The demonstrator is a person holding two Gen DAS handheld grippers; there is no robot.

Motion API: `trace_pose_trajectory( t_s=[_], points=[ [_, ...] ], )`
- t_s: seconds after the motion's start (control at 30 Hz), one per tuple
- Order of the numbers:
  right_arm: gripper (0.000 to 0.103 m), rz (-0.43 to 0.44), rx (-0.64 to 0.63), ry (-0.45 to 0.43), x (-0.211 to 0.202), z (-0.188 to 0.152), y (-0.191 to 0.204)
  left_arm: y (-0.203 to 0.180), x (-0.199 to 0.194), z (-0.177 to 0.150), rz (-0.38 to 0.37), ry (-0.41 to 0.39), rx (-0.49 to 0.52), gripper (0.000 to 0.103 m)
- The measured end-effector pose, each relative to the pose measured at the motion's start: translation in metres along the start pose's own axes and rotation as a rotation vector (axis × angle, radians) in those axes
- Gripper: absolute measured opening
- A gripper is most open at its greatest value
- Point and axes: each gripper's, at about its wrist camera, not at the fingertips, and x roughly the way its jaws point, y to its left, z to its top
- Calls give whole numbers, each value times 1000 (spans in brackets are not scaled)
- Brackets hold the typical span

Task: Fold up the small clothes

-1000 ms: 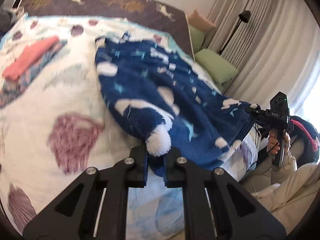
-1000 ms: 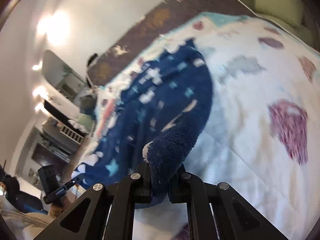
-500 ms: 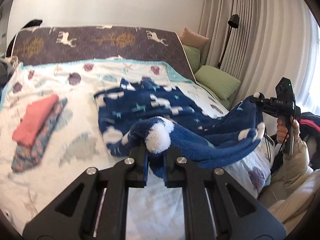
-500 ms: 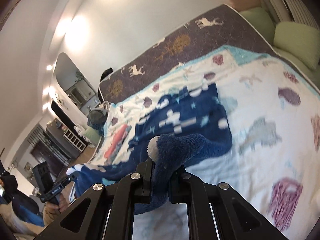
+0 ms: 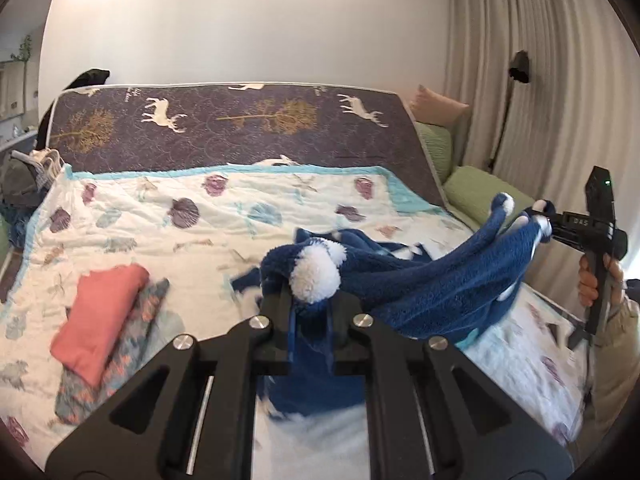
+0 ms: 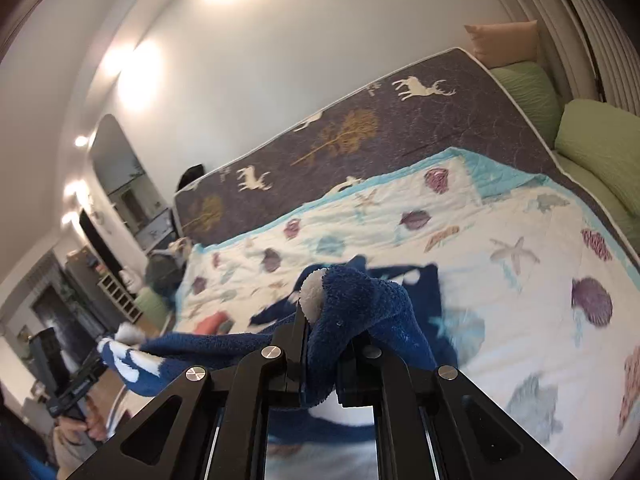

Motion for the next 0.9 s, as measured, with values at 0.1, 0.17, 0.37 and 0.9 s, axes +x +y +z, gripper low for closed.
trace_pose_trajectory(
  t_s=[0.1, 0.17, 0.37, 0.9],
  points=[
    [8, -33, 12, 3, 37, 18, -9, 10, 37, 16, 30, 17, -1, 12],
    [8, -50, 15, 7, 60, 27, -15, 15, 64, 22, 49, 40, 6, 12],
    [8, -73, 32, 73, 147, 47, -33, 30, 156, 31, 102, 137, 22, 12],
    [11, -139, 200, 286, 298, 2, -136, 73, 307, -33, 127, 306, 26, 14]
  ],
)
